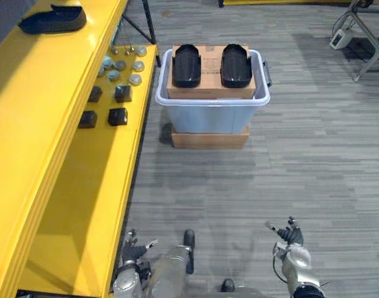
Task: Walk over and take plastic housings, then place them on the shelf
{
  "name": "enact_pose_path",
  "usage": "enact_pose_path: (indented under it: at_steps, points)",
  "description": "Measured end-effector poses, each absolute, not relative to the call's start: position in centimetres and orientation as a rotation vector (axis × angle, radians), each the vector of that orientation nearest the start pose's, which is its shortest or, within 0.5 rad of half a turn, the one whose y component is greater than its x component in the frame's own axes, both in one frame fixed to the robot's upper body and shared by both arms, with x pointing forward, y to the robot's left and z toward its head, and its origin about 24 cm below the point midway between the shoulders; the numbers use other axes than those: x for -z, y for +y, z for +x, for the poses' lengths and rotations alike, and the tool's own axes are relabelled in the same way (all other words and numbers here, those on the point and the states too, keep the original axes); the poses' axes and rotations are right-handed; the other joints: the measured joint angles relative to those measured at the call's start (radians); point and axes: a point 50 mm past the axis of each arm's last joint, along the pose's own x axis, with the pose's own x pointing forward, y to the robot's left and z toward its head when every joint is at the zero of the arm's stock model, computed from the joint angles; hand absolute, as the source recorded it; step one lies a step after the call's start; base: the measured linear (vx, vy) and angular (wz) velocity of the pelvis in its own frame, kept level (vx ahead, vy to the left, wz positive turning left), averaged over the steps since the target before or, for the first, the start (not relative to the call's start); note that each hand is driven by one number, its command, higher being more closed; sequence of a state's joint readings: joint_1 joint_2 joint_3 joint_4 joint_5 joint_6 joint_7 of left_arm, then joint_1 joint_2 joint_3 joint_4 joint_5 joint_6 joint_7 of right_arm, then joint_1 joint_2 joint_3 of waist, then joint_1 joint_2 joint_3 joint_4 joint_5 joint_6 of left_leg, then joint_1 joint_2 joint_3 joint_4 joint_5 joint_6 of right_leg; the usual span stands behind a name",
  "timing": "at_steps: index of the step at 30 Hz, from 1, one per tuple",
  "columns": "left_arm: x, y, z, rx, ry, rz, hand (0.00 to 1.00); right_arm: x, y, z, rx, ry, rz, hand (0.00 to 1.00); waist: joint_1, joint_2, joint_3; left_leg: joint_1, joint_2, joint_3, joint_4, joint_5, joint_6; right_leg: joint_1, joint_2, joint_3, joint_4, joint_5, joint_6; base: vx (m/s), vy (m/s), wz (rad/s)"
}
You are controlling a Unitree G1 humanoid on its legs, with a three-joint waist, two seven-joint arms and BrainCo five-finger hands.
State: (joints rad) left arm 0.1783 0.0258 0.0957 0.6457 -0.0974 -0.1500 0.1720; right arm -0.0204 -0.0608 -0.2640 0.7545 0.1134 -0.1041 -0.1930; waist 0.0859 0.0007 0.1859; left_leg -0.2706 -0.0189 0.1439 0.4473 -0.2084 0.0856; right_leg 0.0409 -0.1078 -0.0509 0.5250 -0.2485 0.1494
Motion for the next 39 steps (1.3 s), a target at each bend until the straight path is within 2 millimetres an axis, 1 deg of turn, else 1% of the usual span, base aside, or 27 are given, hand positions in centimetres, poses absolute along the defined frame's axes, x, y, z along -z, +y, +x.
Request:
enact_pose_path:
  at_steps: [1, 2, 3, 4, 6, 7, 9, 10, 11, 12, 13, 14, 15, 16, 17, 19, 20, 21, 23, 25, 26, 27, 28, 29, 30, 34, 39]
  points:
    - [11.3, 19.5, 14.4, -0.354, 0.661, -0.027, 0.0, 10.1, -22.5, 18.6, 0.496, 0.616, 0.076, 0.0, -0.001, 0.001, 0.0, 0.025, 0.0, 0.002, 0.004, -0.017, 0.004, -0.043, -0.009, 0.001, 0.109, 0.01, 0.031, 0.44, 0.144, -0.26]
    - [11.1, 19.7, 14.6, -0.347, 0.652, -0.015, 0.0, 10.1, -22.2, 18.6, 0.488, 0.614, 0.08, 0.0, -0.008, 0.0, -0.001, 0.074, 0.0, 0.003, 0.006, -0.053, 0.008, -0.115, -0.029, -0.007, 0.307, 0.012, 0.034, 0.41, 0.108, -0.14]
    - [11.2, 19.8, 14.5, -0.35, 0.656, -0.012, 0.0, 10.1, -21.9, 18.6, 0.482, 0.617, 0.083, 0.0, -0.018, 0.0, -0.002, 0.123, 0.0, 0.004, -0.002, -0.085, 0.008, -0.181, -0.045, -0.037, 0.432, 0.0, 0.006, 0.39, 0.095, -0.11]
    - [11.2, 19.9, 14.5, -0.352, 0.659, -0.01, 0.0, 10.2, -21.9, 18.6, 0.482, 0.617, 0.082, 0.0, -0.018, 0.0, -0.002, 0.153, 0.0, 0.004, -0.017, -0.1, 0.009, -0.211, -0.055, -0.059, 0.465, -0.01, -0.017, 0.37, 0.065, -0.1]
    - [11.3, 20.1, 14.4, -0.358, 0.67, -0.01, 0.0, 10.6, -22.0, 18.0, 0.485, 0.643, 0.075, 0.0, -0.02, -0.003, -0.005, 0.251, 0.002, 0.002, -0.084, -0.111, 0.003, -0.301, -0.069, -0.145, 0.413, -0.045, -0.07, 0.39, 0.019, -0.03]
    - [11.3, 20.2, 14.3, -0.359, 0.672, -0.01, 0.0, 10.7, -22.2, 17.9, 0.487, 0.654, 0.072, 0.0, -0.022, -0.002, -0.005, 0.274, 0.005, -0.002, -0.1, -0.111, 0.003, -0.316, -0.067, -0.164, 0.364, -0.048, -0.074, 0.36, -0.019, 0.09]
    - [11.6, 20.1, 14.2, -0.359, 0.692, -0.012, 0.0, 11.1, -22.6, 17.4, 0.491, 0.681, 0.058, 0.0, -0.025, 0.012, -0.014, 0.32, 0.023, -0.013, -0.145, -0.113, -0.01, -0.362, -0.036, -0.189, 0.139, -0.038, -0.076, 0.37, -0.052, 0.14]
    - [11.8, 20.0, 14.3, -0.357, 0.701, -0.011, 0.0, 11.2, -22.9, 17.3, 0.493, 0.693, 0.048, 0.0, -0.033, 0.022, -0.02, 0.341, 0.04, -0.03, -0.176, -0.112, -0.027, -0.385, -0.009, -0.183, -0.058, 0.015, -0.066, 0.45, -0.09, 0.41]
    - [12.1, 20.0, 14.0, -0.358, 0.719, -0.009, 0.0, 11.4, -23.0, 17.1, 0.494, 0.705, 0.043, 0.0, -0.048, 0.02, -0.02, 0.367, 0.045, -0.06, -0.209, -0.109, -0.049, -0.394, 0.003, -0.157, -0.247, 0.125, -0.063, 0.4, -0.1, 0.63]
    - [12.2, 20.3, 13.8, -0.359, 0.73, 0.0, 0.0, 11.6, -23.0, 16.8, 0.498, 0.722, 0.042, 0.0, -0.057, 0.01, -0.023, 0.39, 0.045, -0.079, -0.229, -0.107, -0.068, -0.394, 0.005, -0.133, -0.319, 0.209, -0.056, 0.56, -0.234, 0.89]
    - [12.5, 20.3, 13.4, -0.357, 0.747, 0.006, 0.0, 11.9, -23.0, 16.4, 0.5, 0.746, 0.041, 0.0, -0.073, 0.011, -0.03, 0.426, 0.064, -0.119, -0.237, -0.125, -0.101, -0.375, 0.016, -0.118, -0.349, 0.361, -0.096, 0.5, -0.251, 0.68]
    - [12.7, 20.2, 13.1, -0.358, 0.764, 0.005, 0.0, 11.9, -23.1, 16.3, 0.501, 0.75, 0.039, 0.0, -0.073, 0.023, -0.035, 0.432, 0.083, -0.128, -0.233, -0.13, -0.11, -0.37, 0.032, -0.116, -0.345, 0.398, -0.128, 0.51, -0.264, 0.4]
    - [13.0, 20.1, 12.9, -0.359, 0.779, 0.001, 0.0, 11.9, -23.2, 16.4, 0.502, 0.75, 0.037, 0.0, -0.068, 0.039, -0.048, 0.424, 0.107, -0.134, -0.219, -0.131, -0.119, -0.367, 0.051, -0.13, -0.331, 0.386, -0.139, 0.48, -0.248, 0.15]
    - [13.1, 20.0, 12.8, -0.361, 0.784, -0.002, 0.0, 11.8, -23.0, 16.8, 0.497, 0.743, 0.042, 0.0, -0.068, 0.041, -0.05, 0.394, 0.117, -0.158, -0.153, -0.103, -0.165, -0.367, 0.054, -0.147, -0.291, 0.348, -0.165, 0.47, -0.238, 0.23]
    - [13.1, 19.7, 12.8, -0.359, 0.786, -0.011, 0.0, 11.6, -23.1, 17.0, 0.498, 0.736, 0.041, 0.0, -0.071, 0.041, -0.05, 0.365, 0.111, -0.173, -0.071, -0.069, -0.205, -0.347, 0.052, -0.155, -0.281, 0.321, -0.171, 0.46, -0.247, 0.35]
    - [13.3, 19.0, 12.5, -0.358, 0.796, -0.034, 0.0, 11.6, -23.2, 17.1, 0.483, 0.733, 0.023, 0.0, -0.064, 0.033, -0.045, 0.254, 0.117, -0.199, 0.221, 0.013, -0.225, -0.255, 0.05, -0.166, -0.319, 0.289, -0.182, 0.35, -0.181, 0.2]
    - [13.3, 18.9, 12.5, -0.357, 0.795, -0.039, 0.0, 11.5, -23.1, 17.3, 0.47, 0.727, 0.015, 0.0, -0.056, 0.042, -0.049, 0.194, 0.137, -0.182, 0.354, -0.003, -0.215, -0.197, 0.059, -0.168, -0.356, 0.284, -0.189, 0.34, -0.141, 0.0]
    - [13.3, 18.8, 12.7, -0.356, 0.792, -0.042, 0.0, 11.4, -23.1, 17.4, 0.473, 0.717, 0.019, 0.0, -0.047, 0.042, -0.049, 0.153, 0.154, -0.162, 0.399, -0.02, -0.202, -0.16, 0.063, -0.166, -0.383, 0.283, -0.19, 0.34, -0.106, -0.07]
    - [13.2, 18.7, 12.8, -0.355, 0.787, -0.048, 0.0, 11.3, -23.2, 17.5, 0.478, 0.705, 0.023, 0.0, -0.043, 0.037, -0.044, 0.072, 0.178, -0.147, 0.354, -0.031, -0.187, -0.103, 0.062, -0.164, -0.433, 0.282, -0.187, 0.25, -0.052, -0.08]
    - [13.3, 18.6, 12.7, -0.355, 0.791, -0.05, 0.0, 11.4, -23.4, 17.0, 0.491, 0.713, 0.027, 0.0, -0.044, 0.05, -0.047, 0.054, 0.188, -0.138, 0.169, -0.025, -0.191, -0.078, 0.062, -0.168, -0.454, 0.276, -0.163, 0.15, 0.088, -0.04]
    - [13.4, 18.3, 12.6, -0.348, 0.796, -0.056, 0.0, 11.5, -23.9, 16.5, 0.509, 0.719, 0.025, 0.0, -0.045, 0.073, -0.056, 0.054, 0.188, -0.14, 0.007, 0.021, -0.201, -0.073, 0.071, -0.171, -0.458, 0.27, -0.145, 0.13, 0.165, 0.05]
    - [13.4, 18.1, 12.7, -0.346, 0.798, -0.061, 0.0, 11.6, -24.4, 16.0, 0.522, 0.728, 0.017, 0.0, -0.045, 0.092, -0.06, 0.053, 0.193, -0.144, -0.065, 0.05, -0.184, -0.071, 0.081, -0.172, -0.458, 0.265, -0.13, 0.17, 0.21, 0.17]
    - [13.4, 18.5, 12.8, -0.348, 0.799, -0.052, 0.0, 12.1, -24.2, 15.3, 0.535, 0.758, 0.033, 0.0, -0.045, 0.083, -0.063, 0.078, 0.175, -0.142, -0.106, 0.054, -0.174, -0.062, 0.066, -0.169, -0.466, 0.264, -0.113, 0.13, 0.158, 0.22]
    - [13.3, 18.9, 12.8, -0.349, 0.796, -0.037, 0.0, 12.5, -23.9, 14.7, 0.541, 0.779, 0.045, 0.0, -0.046, 0.056, -0.065, 0.092, 0.145, -0.138, -0.15, 0.069, -0.159, -0.062, 0.039, -0.166, -0.478, 0.262, -0.096, 0.14, 0.163, 0.24]
    - [13.3, 19.2, 12.7, -0.352, 0.798, -0.029, 0.0, 12.6, -23.8, 14.4, 0.547, 0.789, 0.051, 0.0, -0.045, 0.045, -0.063, 0.098, 0.128, -0.134, -0.161, 0.074, -0.151, -0.062, 0.023, -0.165, -0.478, 0.262, -0.089, 0.11, 0.125, 0.14]
    - [13.5, 20.2, 11.6, -0.367, 0.823, 0.0, 0.0, 12.7, -23.9, 14.3, 0.566, 0.787, 0.072, 0.0, -0.043, 0.033, -0.066, 0.174, 0.092, -0.103, -0.236, 0.09, -0.129, -0.026, -0.007, -0.139, -0.499, 0.266, -0.076, 0.09, 0.084, -0.13]
    - [13.3, 21.2, 11.7, -0.371, 0.815, 0.034, 0.0, 12.1, -26.0, 14.1, 0.701, 0.754, 0.11, 0.0, -0.045, 0.024, -0.078, 0.212, 0.081, -0.08, -0.311, 0.112, -0.125, -0.031, -0.011, -0.117, -0.509, 0.264, -0.071, 0.04, 0.004, -0.14]
